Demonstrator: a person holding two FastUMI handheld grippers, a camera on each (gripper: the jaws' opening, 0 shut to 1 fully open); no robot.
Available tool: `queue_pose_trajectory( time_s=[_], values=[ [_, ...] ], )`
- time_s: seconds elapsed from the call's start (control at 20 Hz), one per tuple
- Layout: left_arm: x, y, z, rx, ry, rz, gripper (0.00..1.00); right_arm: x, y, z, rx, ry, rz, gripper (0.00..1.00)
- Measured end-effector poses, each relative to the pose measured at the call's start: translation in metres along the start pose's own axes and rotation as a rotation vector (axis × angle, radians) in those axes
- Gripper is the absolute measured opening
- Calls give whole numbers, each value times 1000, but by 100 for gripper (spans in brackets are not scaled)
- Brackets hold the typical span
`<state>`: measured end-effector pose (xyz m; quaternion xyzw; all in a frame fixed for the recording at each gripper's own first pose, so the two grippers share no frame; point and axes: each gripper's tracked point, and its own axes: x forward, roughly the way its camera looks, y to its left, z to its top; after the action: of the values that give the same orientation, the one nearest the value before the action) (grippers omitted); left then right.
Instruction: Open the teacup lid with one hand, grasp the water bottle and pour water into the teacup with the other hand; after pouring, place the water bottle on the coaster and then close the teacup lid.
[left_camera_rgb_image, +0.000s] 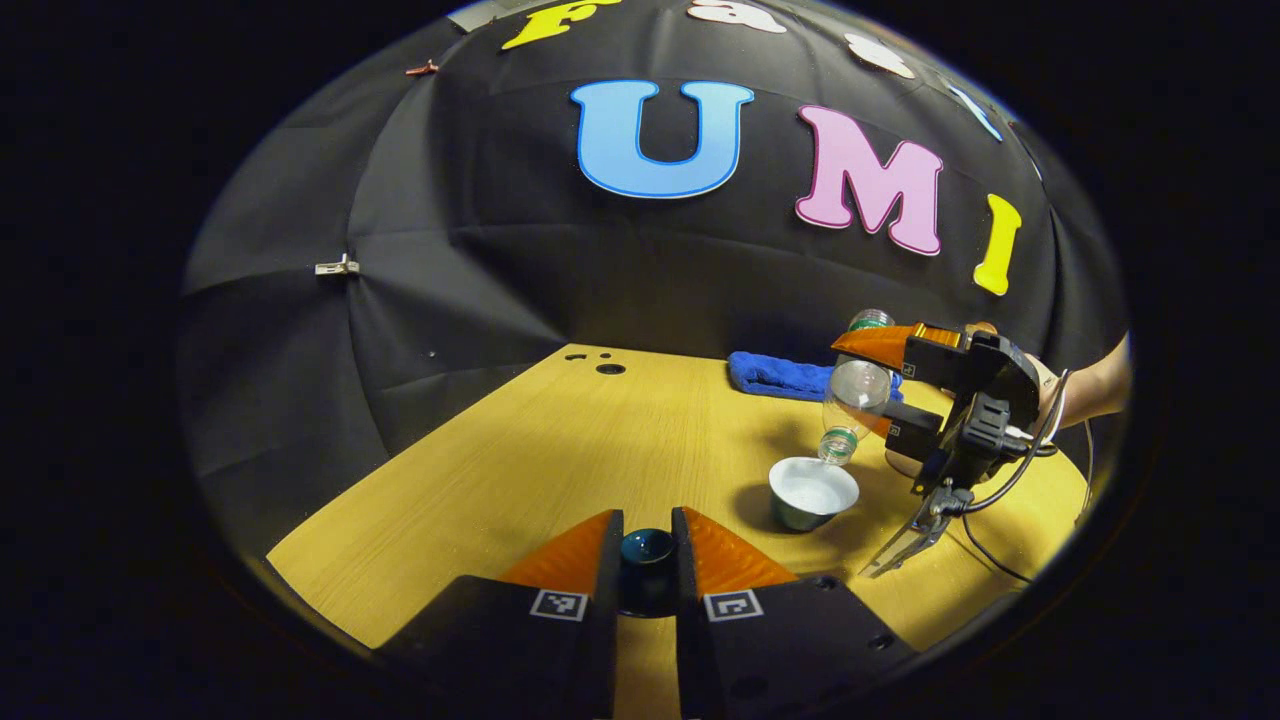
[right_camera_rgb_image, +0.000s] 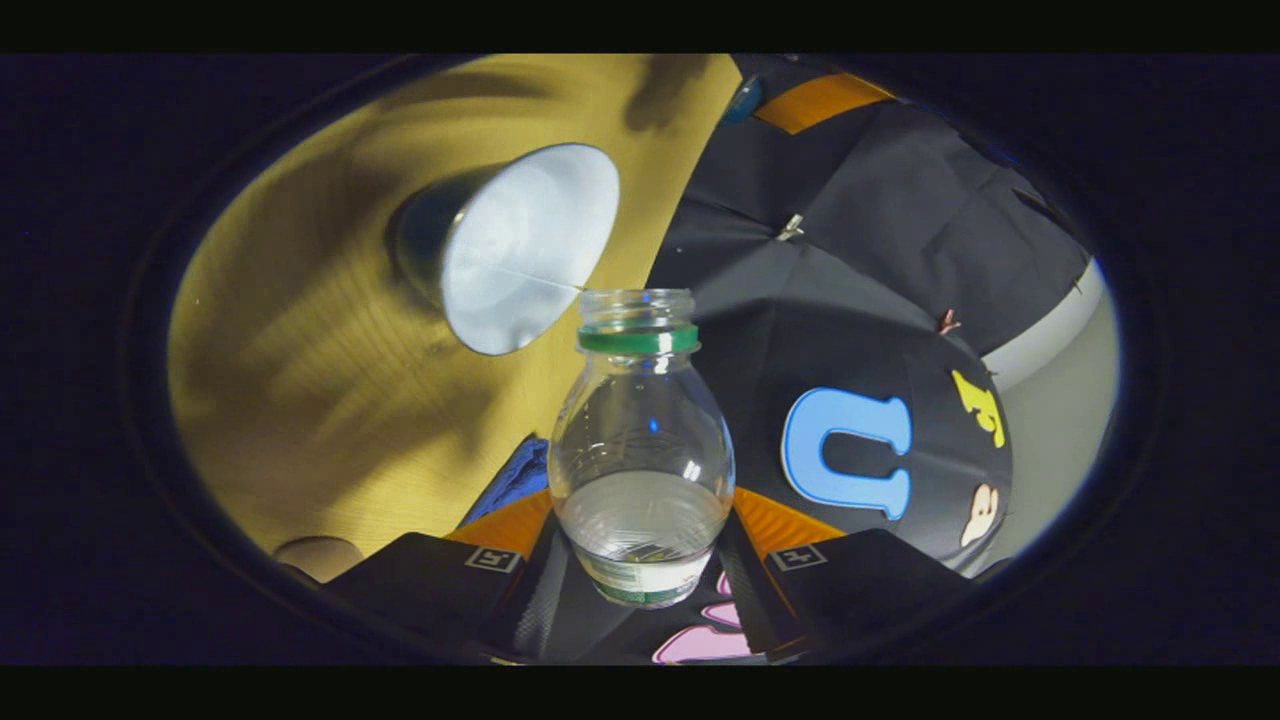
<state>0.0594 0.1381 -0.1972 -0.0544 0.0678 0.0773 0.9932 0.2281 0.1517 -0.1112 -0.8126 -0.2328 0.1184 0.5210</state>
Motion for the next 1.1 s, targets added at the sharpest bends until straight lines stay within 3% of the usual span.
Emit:
queue_pose_trajectory(
  time_s=[0.15, 0.4, 0.55, 0.6, 0.65, 0.75, 0.8, 0.85, 1.1],
  values=[
    [2, 4, 14, 30, -31, 20, 28, -10, -11, -6, 131, 53, 13, 74],
    [-1, 3, 41, 52, -70, 43, 28, -32, -37, -26, 456, 158, 65, 71],
    [-1, 1, 57, 45, -88, 47, 28, -51, -58, -37, 677, 203, 83, 75],
    [0, -1, 62, 44, -95, 49, 31, -57, -60, -38, 771, 224, 105, 75],
    [-1, -3, 67, 47, -102, 51, 24, -65, -60, -36, 888, 237, 134, 75],
    [-3, -11, 75, 49, -111, 48, 24, -81, -58, -37, 1109, 274, 169, 75],
    [-3, -17, 78, 49, -113, 43, 28, -88, -58, -42, 1193, 296, 172, 75],
    [-4, -23, 83, 47, -116, 37, 24, -92, -57, -47, 1270, 316, 170, 75],
    [-5, -54, 92, 24, -129, -2, 28, -110, -18, -51, 1674, 390, 226, 75]
  ],
)
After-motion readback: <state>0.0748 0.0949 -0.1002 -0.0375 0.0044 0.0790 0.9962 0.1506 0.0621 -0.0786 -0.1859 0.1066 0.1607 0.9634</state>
